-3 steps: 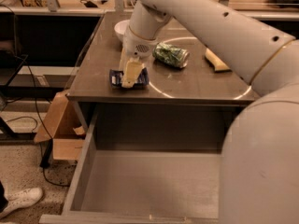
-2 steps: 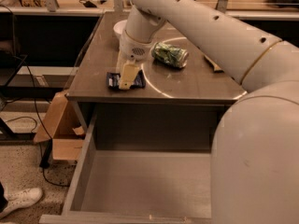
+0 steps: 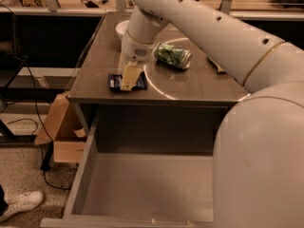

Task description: Pick rxbar blueberry from top drawer and place on counter

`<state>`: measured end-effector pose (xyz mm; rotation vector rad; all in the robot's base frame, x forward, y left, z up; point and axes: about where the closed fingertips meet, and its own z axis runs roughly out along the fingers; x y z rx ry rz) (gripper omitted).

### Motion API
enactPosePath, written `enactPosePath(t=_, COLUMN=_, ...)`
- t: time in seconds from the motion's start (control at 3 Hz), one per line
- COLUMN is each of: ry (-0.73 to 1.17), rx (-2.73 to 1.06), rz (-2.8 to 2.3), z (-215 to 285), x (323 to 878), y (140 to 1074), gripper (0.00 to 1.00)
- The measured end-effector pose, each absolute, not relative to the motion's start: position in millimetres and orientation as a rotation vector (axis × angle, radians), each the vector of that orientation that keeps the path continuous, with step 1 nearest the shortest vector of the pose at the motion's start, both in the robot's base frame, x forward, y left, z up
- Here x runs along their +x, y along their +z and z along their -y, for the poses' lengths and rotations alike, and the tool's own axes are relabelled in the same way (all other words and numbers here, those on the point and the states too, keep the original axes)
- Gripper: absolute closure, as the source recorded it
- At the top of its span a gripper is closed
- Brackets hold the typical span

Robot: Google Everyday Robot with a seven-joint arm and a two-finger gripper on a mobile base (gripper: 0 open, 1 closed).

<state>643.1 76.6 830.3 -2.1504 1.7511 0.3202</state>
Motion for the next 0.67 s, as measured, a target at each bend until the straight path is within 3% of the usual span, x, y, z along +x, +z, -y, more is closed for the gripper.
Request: enactPosePath(t=0.67, ry=0.32, rx=-2.15, rz=-1.751, z=-76.6, x=643.1, y=830.2, gripper=0.28)
